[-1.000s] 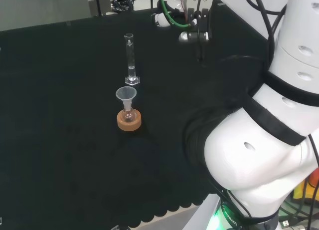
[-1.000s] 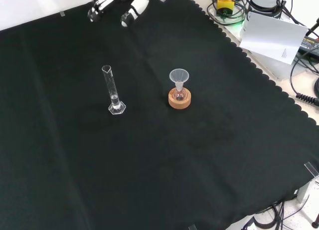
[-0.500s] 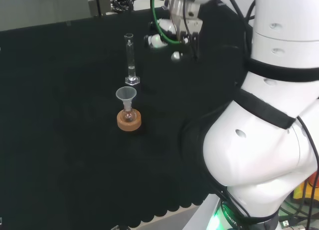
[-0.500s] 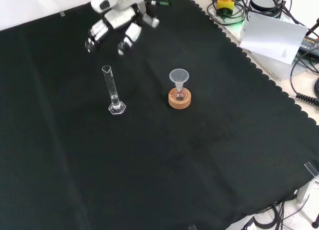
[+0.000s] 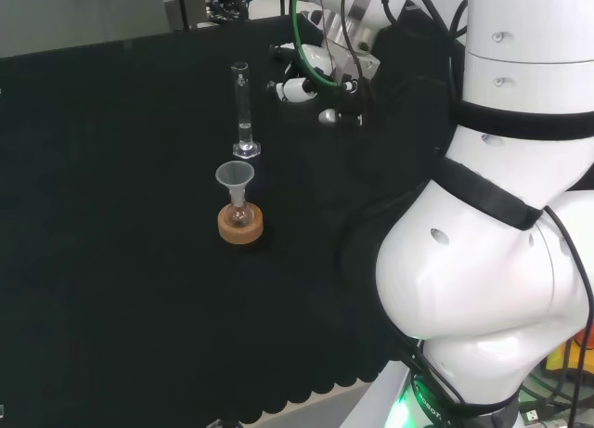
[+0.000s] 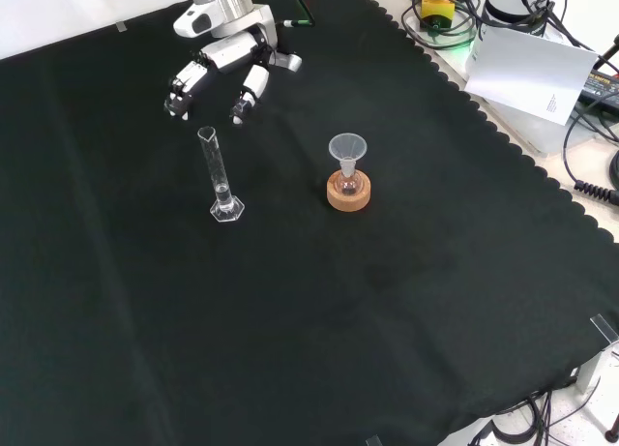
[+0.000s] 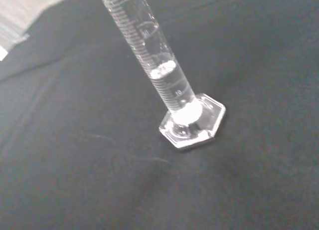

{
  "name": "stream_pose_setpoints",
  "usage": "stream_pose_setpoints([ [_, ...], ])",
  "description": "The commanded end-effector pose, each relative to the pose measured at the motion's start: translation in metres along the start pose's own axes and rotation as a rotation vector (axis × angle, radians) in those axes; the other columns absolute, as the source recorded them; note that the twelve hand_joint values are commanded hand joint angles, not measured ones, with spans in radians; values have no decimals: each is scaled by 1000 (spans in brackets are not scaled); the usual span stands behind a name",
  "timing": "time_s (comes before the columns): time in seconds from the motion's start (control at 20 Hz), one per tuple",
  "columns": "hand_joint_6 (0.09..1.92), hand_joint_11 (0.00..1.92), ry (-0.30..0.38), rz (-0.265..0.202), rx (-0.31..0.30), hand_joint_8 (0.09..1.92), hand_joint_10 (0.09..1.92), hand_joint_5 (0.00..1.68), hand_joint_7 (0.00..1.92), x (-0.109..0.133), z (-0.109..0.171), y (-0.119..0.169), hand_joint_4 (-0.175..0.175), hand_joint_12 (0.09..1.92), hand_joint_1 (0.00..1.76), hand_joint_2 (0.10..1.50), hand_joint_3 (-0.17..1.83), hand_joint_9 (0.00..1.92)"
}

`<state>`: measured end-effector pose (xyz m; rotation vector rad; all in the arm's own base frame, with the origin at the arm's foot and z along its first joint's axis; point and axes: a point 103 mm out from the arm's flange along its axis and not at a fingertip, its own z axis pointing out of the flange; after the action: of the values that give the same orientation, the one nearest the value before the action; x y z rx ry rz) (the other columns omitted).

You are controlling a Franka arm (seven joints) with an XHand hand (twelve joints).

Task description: Pick up the graduated cylinder.

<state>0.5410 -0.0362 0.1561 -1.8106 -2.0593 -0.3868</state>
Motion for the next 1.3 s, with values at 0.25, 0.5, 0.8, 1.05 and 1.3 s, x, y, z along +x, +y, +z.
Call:
stream_pose_setpoints([
  [0.25,87,288,318,-134,-28,675,631,352,214,-4,40,23,-72,1329,860,1047,-175,473],
  [0.5,87,326,394,-174,-41,664,609,403,265,1,48,32,-65,1310,937,1022,-175,550],
  [0.8,87,385,431,-224,-50,655,569,466,371,6,51,37,-62,1291,971,1010,-175,630],
  [1.05,87,453,442,-271,-42,637,542,523,449,14,53,36,-60,1266,1013,998,-175,698],
  [1.3,87,472,446,-277,-35,622,513,537,458,17,59,39,-59,1246,1025,996,-175,703],
])
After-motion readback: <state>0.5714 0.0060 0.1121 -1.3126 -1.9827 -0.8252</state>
